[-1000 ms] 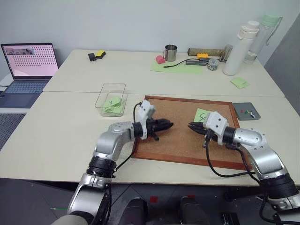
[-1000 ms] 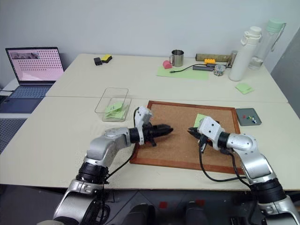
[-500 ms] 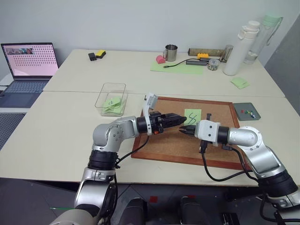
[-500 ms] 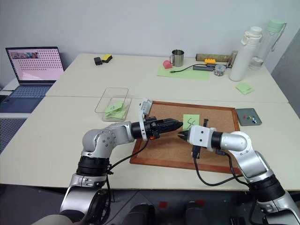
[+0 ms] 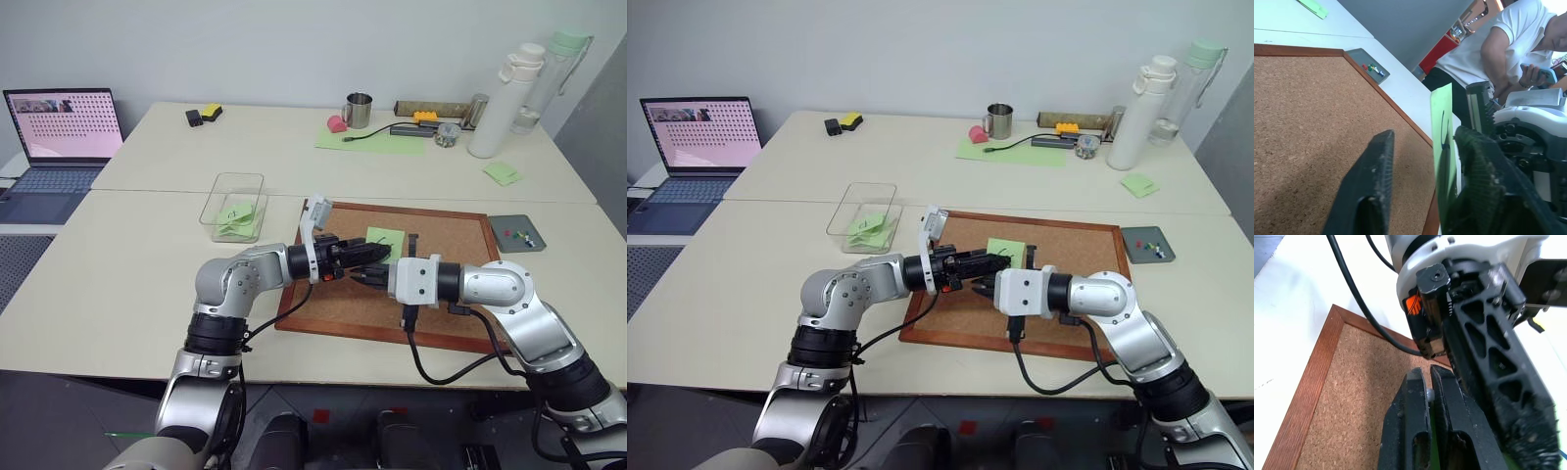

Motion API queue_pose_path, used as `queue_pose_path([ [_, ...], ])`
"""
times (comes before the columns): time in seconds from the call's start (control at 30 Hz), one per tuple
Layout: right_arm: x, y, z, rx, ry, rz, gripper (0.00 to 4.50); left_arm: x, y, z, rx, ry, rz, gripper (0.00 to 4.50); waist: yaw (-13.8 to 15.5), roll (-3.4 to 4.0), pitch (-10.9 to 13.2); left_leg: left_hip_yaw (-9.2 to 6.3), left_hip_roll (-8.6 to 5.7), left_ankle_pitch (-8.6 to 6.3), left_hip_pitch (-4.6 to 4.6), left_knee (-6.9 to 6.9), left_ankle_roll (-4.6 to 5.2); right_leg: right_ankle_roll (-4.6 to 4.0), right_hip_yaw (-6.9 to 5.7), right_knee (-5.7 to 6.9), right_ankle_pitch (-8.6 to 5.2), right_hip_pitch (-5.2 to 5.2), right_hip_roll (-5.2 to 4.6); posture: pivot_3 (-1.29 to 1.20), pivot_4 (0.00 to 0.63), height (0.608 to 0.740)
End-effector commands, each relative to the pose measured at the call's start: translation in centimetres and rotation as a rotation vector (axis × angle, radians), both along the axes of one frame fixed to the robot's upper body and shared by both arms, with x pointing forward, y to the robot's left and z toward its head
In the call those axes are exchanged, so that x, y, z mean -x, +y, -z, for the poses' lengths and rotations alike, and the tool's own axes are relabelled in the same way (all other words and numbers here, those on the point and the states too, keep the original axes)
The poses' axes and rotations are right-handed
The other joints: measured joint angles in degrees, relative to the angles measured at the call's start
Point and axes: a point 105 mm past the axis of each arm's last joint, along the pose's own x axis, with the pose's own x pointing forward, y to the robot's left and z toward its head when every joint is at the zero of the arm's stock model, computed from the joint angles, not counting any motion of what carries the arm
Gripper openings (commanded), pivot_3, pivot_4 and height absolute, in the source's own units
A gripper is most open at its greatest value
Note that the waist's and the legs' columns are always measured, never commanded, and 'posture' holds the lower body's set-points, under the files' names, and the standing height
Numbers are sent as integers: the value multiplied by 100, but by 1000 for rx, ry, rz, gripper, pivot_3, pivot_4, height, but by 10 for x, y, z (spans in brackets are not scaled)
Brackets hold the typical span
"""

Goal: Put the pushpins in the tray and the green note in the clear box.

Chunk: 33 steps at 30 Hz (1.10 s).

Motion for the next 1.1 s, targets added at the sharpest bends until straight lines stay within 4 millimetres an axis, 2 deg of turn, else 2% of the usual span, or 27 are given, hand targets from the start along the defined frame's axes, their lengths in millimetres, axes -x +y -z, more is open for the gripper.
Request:
queue_pose_path([
  [0.03,2,1,-12,-3,-42,-19,0,7,-3,-15,38,-54,37,1060,1,0,0,0,0,0,0,0,0,0,0,0,0,0,0,0,150,740],
  [0.23,1,-2,-12,5,-44,-13,0,7,-3,-17,46,-61,37,24,1,0,0,0,0,0,0,1,0,0,0,0,0,0,0,0,150,740],
  [0.57,-1,-10,-11,20,-48,9,0,4,-2,-18,59,-73,18,24,0,0,0,1,0,1,0,0,-1,0,1,0,0,0,0,0,150,740],
  [0.87,-3,-16,-17,6,-57,42,0,-31,11,-10,-34,-153,-186,24,8,-2,1,1,0,1,0,1,-1,0,1,0,0,0,0,0,150,740],
  [1.1,-4,-18,-27,-50,-61,77,0,-40,13,-15,-13,-172,-228,24,10,-4,2,2,-1,1,-3,0,-2,0,1,-4,0,0,-1,0,150,740],
])
